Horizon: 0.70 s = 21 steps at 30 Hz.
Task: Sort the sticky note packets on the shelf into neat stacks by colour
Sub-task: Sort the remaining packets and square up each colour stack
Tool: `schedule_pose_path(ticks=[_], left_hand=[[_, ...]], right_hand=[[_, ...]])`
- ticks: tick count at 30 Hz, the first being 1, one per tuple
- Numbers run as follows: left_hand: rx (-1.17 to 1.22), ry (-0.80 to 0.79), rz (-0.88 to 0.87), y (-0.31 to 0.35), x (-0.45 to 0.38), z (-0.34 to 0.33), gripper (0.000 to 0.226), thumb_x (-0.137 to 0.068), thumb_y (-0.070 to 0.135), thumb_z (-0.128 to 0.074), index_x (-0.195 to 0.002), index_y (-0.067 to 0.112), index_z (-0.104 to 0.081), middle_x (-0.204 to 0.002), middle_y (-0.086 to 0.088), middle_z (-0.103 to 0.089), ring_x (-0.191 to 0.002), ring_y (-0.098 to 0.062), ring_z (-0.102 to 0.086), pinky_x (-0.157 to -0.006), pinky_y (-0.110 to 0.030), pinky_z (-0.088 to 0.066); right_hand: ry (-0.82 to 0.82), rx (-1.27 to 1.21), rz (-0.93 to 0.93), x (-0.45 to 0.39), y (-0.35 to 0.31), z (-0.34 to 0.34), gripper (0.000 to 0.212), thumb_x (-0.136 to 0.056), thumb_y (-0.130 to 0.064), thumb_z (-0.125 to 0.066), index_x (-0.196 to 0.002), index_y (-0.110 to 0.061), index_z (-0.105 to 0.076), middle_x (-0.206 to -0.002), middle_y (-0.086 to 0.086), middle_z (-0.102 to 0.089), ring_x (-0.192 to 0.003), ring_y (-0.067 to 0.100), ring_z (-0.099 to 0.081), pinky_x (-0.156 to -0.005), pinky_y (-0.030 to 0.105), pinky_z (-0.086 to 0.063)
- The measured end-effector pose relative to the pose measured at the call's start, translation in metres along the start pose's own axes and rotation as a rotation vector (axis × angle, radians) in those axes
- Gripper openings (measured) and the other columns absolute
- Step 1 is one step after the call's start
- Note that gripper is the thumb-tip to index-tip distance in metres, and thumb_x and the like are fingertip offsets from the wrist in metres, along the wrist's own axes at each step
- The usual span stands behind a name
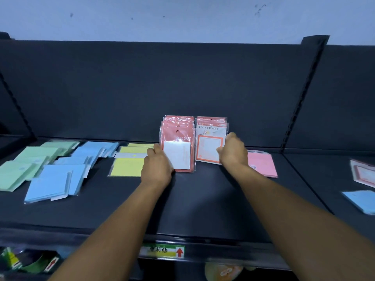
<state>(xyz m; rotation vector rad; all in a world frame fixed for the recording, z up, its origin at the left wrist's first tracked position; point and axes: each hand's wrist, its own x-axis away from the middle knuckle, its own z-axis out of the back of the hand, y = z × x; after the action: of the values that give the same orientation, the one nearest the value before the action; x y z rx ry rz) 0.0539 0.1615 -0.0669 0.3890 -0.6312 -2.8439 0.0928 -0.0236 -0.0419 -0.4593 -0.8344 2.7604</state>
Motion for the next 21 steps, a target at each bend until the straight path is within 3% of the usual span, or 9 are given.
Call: schedule_pose_path(ticks=[4, 11, 16, 21], left_hand=[[-0.017, 0.017, -0.026, 0.003, 0.005, 0.000, 0.076, -0.088, 0.010, -0.061, -0.147, 0.003, -0.014, -0.134, -0.014, -0.033, -0.119, -0.031, -0.041, -0.087, -0.035, -0.042], [-0.119, 0.062, -0.217, 0.014, 0.020, 0.003, 0.081, -0.085, 0.020, -0.066, -0.147, 0.010, -0.015, -0.140, -0.009, -0.026, -0.126, -0.027, -0.030, -0.101, -0.030, -0.032], [-0.172, 0.018, -0.333, 0.027, 0.033, 0.009, 0.083, -0.088, 0.031, -0.062, -0.150, 0.011, -0.010, -0.152, -0.008, -0.016, -0.139, -0.026, -0.019, -0.111, -0.031, -0.021], [-0.157, -0.080, -0.410, 0.048, 0.045, 0.012, 0.079, -0.093, 0.028, -0.057, -0.151, 0.008, -0.008, -0.159, -0.009, -0.007, -0.148, -0.024, -0.003, -0.117, -0.034, -0.010]], right_hand=[[0.018, -0.032, -0.004, 0.003, 0.003, 0.000, 0.040, -0.087, -0.011, -0.065, -0.120, -0.003, -0.044, -0.125, 0.015, -0.053, -0.110, 0.035, -0.057, -0.086, 0.039, -0.045], [0.016, 0.030, 0.173, 0.015, 0.009, 0.007, 0.064, -0.086, -0.016, -0.066, -0.141, -0.012, -0.034, -0.139, 0.007, -0.039, -0.125, 0.026, -0.041, -0.096, 0.034, -0.039], [-0.039, 0.169, 0.293, 0.033, 0.015, 0.022, 0.072, -0.088, -0.030, -0.064, -0.148, -0.015, -0.026, -0.152, 0.000, -0.028, -0.139, 0.021, -0.026, -0.113, 0.030, -0.022], [-0.083, 0.259, 0.319, 0.053, 0.030, 0.040, 0.078, -0.089, -0.037, -0.062, -0.150, -0.015, -0.019, -0.157, 0.000, -0.019, -0.146, 0.019, -0.012, -0.117, 0.031, -0.011]])
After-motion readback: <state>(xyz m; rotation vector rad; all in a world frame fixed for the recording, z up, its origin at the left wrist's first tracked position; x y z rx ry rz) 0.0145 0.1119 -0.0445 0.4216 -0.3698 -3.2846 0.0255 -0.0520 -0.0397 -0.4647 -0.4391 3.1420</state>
